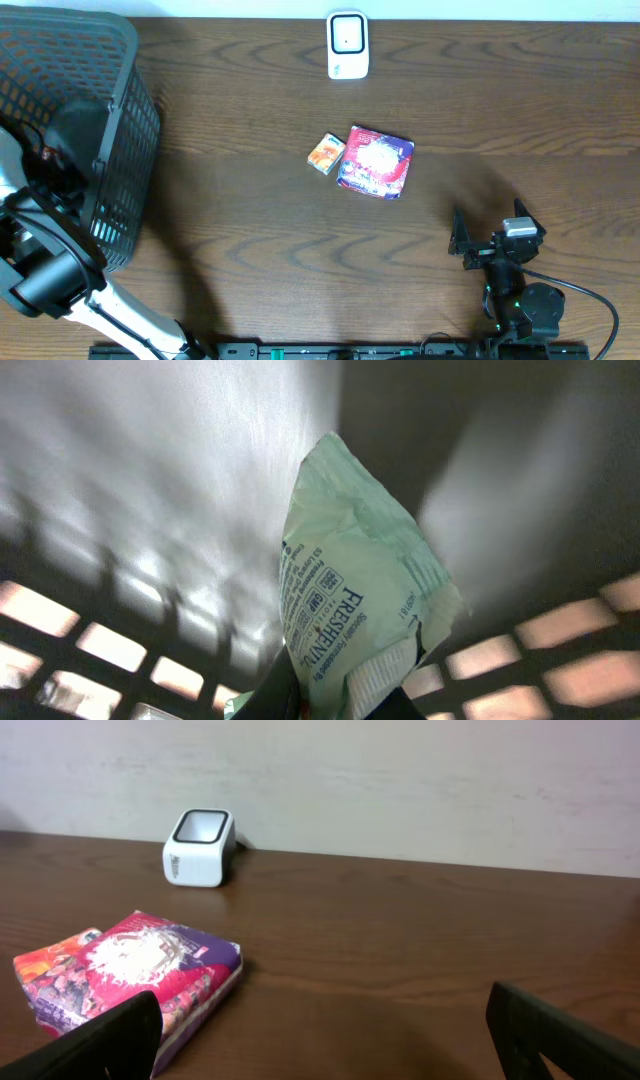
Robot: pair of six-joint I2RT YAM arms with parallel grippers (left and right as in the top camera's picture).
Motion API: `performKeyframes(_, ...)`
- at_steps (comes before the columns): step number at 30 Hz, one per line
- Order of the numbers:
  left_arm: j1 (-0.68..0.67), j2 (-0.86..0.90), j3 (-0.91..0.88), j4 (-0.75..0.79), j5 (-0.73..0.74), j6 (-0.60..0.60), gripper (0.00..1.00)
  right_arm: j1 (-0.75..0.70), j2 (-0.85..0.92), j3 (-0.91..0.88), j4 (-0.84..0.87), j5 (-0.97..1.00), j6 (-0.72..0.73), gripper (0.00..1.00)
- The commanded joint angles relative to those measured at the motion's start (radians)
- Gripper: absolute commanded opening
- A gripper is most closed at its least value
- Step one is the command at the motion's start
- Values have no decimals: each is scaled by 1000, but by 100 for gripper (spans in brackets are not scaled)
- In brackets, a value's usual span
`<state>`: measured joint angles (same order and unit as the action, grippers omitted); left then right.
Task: Scan the item barcode
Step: 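Grasp the mint-green packet in the basket with the left gripper, then place the mint-green packet on the table left of the orange box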
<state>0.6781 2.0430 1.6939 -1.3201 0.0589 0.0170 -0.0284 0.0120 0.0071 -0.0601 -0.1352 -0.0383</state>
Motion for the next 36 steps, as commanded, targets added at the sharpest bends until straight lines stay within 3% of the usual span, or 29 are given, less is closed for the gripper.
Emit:
performKeyframes(1,0,-105,168,-5,125,-27,7,6,-5,-2,-3,-2,-11,99)
performKeyframes(5,0,-237,277,92,300,-32,7,6,-5,-2,-3,-2,-11,99)
performKeyframes(10,-1,-410,292,260,319,-118,7,6,-5,-2,-3,-2,-11,99)
performKeyframes(16,-18,-551,292,361,369,-423,7,6,-5,-2,-3,-2,-11,99)
performKeyframes(19,-66,-558,291,381,512,-449,7,6,-5,-2,-3,-2,-11,99)
performKeyframes(21,-165,-548,291,408,588,-443,7,6,-5,-2,-3,-2,-11,99)
performKeyframes(23,-247,-542,291,410,587,-383,7,6,-5,-2,-3,-2,-11,99)
performKeyframes(25,-385,-523,290,381,561,-240,8,6,-5,-2,-3,-2,-11,99)
performKeyframes(36,-806,-292,285,231,238,-253,7,6,-5,-2,-3,-2,-11,99)
